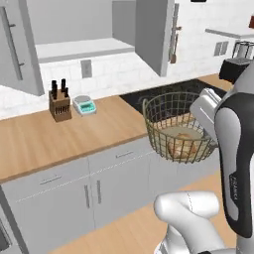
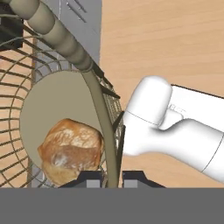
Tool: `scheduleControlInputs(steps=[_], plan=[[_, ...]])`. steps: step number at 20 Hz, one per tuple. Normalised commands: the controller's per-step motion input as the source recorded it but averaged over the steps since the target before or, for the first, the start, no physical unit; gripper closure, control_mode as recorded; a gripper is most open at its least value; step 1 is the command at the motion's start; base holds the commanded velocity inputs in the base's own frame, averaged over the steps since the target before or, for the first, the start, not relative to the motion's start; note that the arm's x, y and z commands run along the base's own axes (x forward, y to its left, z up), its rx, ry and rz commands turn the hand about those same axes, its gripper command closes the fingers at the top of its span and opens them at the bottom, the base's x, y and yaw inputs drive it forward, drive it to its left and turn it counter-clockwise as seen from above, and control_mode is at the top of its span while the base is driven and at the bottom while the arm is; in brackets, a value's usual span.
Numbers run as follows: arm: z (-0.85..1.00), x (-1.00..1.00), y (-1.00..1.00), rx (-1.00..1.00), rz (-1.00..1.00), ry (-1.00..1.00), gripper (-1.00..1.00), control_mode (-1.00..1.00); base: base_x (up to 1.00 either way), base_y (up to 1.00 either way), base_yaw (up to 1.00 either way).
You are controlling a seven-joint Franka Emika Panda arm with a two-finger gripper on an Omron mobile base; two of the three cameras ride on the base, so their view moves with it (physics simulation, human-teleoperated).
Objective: Open the cabinet, pick up the bread from the cabinet and place it in the basket. Then move the basket to the dining counter.
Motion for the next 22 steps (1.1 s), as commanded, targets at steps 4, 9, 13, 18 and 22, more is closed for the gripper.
scheduleControlInputs(steps=[4, 9, 13, 18, 22], plan=[[0.00, 0.00, 0.00, 0.00, 0.00, 0.00, 1.00, 1.00, 0.00, 0.00, -1.00], [0.00, 0.00, 0.00, 0.00, 0.00, 0.00, 1.00, 1.00, 0.00, 0.00, -1.00], [0.00, 0.00, 0.00, 0.00, 0.00, 0.00, 1.00, 1.00, 0.00, 0.00, -1.00], [0.00, 0.00, 0.00, 0.00, 0.00, 0.00, 1.00, 1.00, 0.00, 0.00, -1.00], [0.00, 0.00, 0.00, 0.00, 0.00, 0.00, 1.00, 1.00, 0.00, 0.00, -1.00]])
